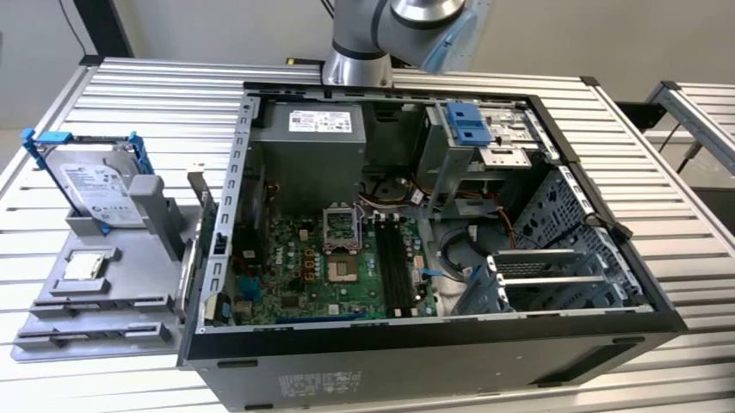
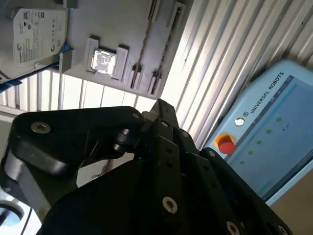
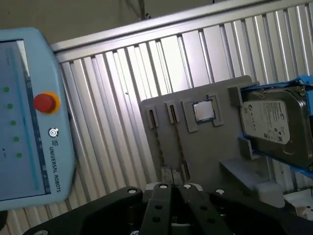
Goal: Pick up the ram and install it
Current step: 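Pick up the ram and move it above insertion slot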
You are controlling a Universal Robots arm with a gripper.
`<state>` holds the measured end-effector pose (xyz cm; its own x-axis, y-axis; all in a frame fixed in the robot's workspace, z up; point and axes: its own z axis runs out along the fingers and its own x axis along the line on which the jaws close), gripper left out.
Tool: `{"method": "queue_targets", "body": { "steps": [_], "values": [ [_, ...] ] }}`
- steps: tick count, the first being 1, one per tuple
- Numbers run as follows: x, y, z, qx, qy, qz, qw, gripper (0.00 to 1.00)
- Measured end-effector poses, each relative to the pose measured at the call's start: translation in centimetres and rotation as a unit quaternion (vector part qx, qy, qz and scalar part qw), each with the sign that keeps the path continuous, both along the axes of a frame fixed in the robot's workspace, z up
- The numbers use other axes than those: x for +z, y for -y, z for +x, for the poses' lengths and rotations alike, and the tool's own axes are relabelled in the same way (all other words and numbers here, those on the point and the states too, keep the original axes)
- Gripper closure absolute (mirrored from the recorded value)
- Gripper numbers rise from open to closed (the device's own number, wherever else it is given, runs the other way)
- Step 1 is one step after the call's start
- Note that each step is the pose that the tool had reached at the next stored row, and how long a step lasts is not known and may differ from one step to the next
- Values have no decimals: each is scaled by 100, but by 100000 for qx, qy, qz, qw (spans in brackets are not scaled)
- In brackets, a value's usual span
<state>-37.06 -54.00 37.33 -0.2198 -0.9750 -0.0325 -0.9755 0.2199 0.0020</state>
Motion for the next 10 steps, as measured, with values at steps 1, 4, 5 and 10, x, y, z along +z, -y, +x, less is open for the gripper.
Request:
{"method": "queue_targets", "body": {
  "steps": [1, 4, 5, 10],
  "values": [
    [0, 0, 0, 899, 9, 0, 99996, 100],
    [-1, 0, -1, 3621, 22, -1, 99934, 100],
    [-1, 0, 0, 4549, 31, 2, 99896, 100],
    [-1, 0, 0, 9114, 43, 0, 99584, 100]
  ]
}}
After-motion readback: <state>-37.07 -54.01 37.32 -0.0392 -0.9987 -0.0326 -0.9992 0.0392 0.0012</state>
